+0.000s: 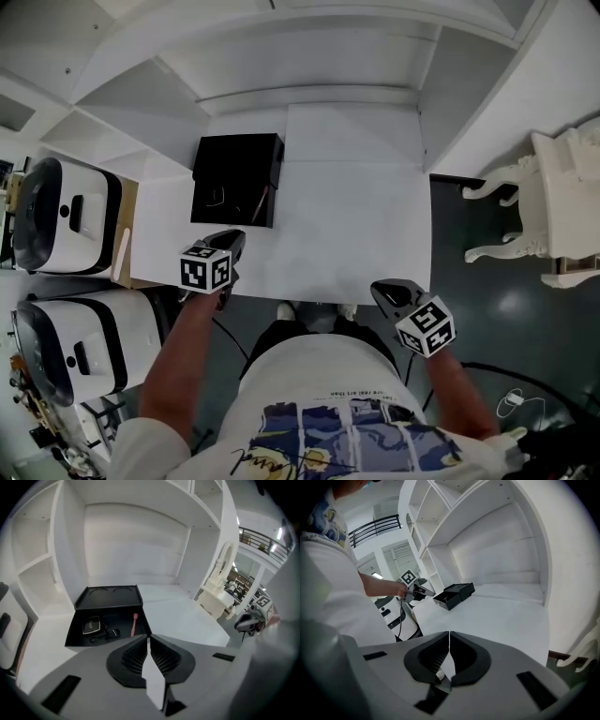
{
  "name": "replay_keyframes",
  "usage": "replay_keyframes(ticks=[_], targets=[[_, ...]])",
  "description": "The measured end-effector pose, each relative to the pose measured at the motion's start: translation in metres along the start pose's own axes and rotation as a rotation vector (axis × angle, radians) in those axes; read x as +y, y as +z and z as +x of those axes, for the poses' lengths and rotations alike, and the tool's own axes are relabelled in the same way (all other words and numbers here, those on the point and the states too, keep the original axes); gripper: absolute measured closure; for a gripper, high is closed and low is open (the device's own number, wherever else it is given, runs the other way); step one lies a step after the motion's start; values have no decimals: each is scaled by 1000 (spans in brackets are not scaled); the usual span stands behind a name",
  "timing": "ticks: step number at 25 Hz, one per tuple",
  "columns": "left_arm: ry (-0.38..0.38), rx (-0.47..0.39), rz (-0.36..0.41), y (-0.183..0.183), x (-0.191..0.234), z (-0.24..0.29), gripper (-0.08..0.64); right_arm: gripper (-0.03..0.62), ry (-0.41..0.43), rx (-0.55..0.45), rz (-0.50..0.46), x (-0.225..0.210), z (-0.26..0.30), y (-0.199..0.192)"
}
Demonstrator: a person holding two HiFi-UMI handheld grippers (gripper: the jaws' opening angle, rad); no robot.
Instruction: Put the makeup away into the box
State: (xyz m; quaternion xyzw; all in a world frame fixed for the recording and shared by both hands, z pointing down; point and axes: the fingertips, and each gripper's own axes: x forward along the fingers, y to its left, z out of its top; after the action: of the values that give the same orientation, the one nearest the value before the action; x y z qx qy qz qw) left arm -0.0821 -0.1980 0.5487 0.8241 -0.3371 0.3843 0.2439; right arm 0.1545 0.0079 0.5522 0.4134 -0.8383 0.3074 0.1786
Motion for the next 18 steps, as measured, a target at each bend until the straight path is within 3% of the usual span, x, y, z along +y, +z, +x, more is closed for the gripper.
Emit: replay_keyframes(ticks=[4,11,18], targets=[[-101,-82,9,-8,-35,-33,543,565,16,0,-30,21,8,4],[-294,-161,91,-36,-87,-91,546,565,3,-2,-77,61,25,16],[-419,-204,164,-82,-101,-155,546,565,-14,-7,-106,134,51,21]])
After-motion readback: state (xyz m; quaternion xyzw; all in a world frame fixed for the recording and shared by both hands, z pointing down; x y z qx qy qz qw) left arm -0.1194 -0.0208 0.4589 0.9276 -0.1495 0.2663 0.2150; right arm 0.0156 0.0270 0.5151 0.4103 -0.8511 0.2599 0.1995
